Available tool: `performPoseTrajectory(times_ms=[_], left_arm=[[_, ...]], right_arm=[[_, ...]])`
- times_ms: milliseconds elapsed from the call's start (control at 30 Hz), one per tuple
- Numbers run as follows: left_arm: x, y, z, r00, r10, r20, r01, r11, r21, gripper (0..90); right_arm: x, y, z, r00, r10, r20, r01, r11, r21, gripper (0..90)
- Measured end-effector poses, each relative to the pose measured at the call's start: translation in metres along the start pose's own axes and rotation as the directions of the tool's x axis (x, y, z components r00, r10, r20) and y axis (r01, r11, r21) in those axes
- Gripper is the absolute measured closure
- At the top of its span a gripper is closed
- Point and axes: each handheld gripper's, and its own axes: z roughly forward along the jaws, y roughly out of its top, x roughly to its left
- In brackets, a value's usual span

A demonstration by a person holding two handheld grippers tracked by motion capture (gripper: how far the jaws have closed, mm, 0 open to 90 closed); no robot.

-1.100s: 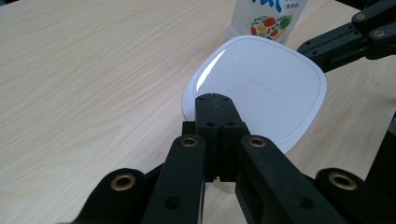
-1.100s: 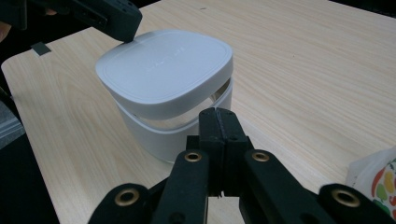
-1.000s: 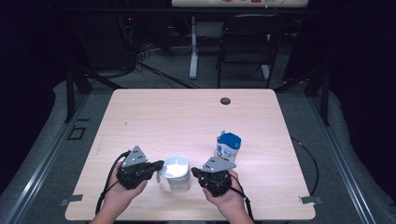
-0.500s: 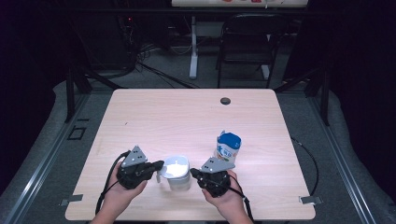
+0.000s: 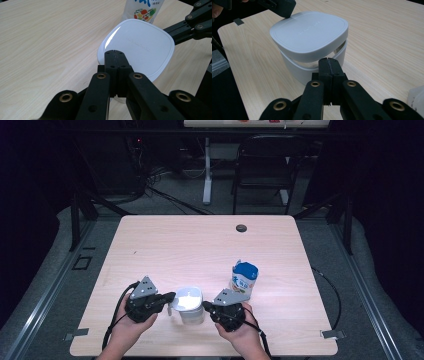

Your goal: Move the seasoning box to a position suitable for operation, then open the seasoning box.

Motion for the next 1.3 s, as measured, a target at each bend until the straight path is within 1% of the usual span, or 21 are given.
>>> performPoseTrajectory(times_ms=[167,200,267,333,433,500,567,633,700,800,867,967,1067,1167,1300], left_arm=[[0.000,0.000,-0.001,1.0000,0.000,-0.004,0.000,1.0000,0.001,90.0],[0.000,0.000,-0.001,1.0000,0.002,-0.008,-0.002,1.0000,0.000,90.0],[0.001,0.000,-0.004,0.9999,0.001,-0.010,-0.001,1.0000,0.000,89.7],[0.002,-0.001,-0.006,0.9998,-0.007,-0.019,0.007,0.9999,-0.010,88.6],[0.005,-0.003,-0.010,0.9996,-0.016,-0.022,0.016,0.9999,-0.007,87.4],[0.006,-0.005,-0.011,0.9994,-0.023,-0.027,0.023,0.9997,-0.013,86.5],[0.008,-0.007,-0.013,0.9992,-0.032,-0.023,0.032,0.9994,-0.009,85.7],[0.010,-0.008,-0.015,0.9989,-0.042,-0.019,0.042,0.9990,-0.015,84.4],[0.012,-0.010,-0.017,0.9984,-0.054,-0.020,0.053,0.9984,-0.018,82.7],[0.014,-0.013,-0.020,0.9975,-0.065,-0.027,0.065,0.9977,-0.020,82.0],[0.015,-0.014,-0.021,0.9973,-0.066,-0.032,0.065,0.9977,-0.018,81.2],[0.016,-0.015,-0.023,0.9965,-0.074,-0.038,0.073,0.9971,-0.021,80.4],[0.017,-0.015,-0.024,0.9964,-0.073,-0.043,0.072,0.9972,-0.020,79.8],[0.017,-0.015,-0.025,0.9962,-0.075,-0.044,0.074,0.9970,-0.025,78.9],[0.019,-0.015,-0.027,0.9958,-0.081,-0.043,0.079,0.9965,-0.027,75.7]], right_arm=[[0.001,0.001,0.000,1.0000,-0.003,-0.004,0.003,1.000,0.000,90.0],[0.001,0.001,0.000,1.0000,0.002,-0.006,-0.002,1.000,-0.005,90.0],[0.001,0.002,0.000,1.0000,-0.001,-0.006,0.001,1.000,-0.002,90.0],[0.001,0.002,-0.001,1.0000,-0.003,-0.005,0.003,1.000,-0.003,90.0],[0.001,0.003,-0.001,1.0000,0.001,-0.008,-0.001,1.000,-0.011,90.0],[0.002,0.004,-0.001,1.0000,-0.006,-0.008,0.006,1.000,-0.006,90.0],[0.002,0.005,-0.001,0.9999,-0.006,-0.009,0.006,1.000,-0.010,90.0],[0.002,0.006,-0.001,0.9999,-0.011,-0.011,0.011,1.000,-0.009,90.0],[0.003,0.007,-0.001,1.0000,-0.007,-0.006,0.007,1.000,-0.016,90.0],[0.002,0.009,-0.001,0.9999,-0.015,-0.008,0.015,1.000,-0.013,90.0],[0.002,0.009,-0.001,0.9999,-0.009,-0.010,0.009,1.000,-0.016,90.0],[0.002,0.009,-0.001,0.9999,-0.011,-0.010,0.011,1.000,-0.014,90.0],[0.003,0.009,-0.002,0.9998,-0.014,-0.010,0.014,1.000,-0.012,90.0],[0.004,0.009,-0.002,0.9997,-0.020,-0.012,0.020,1.000,-0.010,90.0],[0.006,0.011,-0.002,0.9998,-0.019,-0.012,0.019,1.000,-0.021,90.0]])
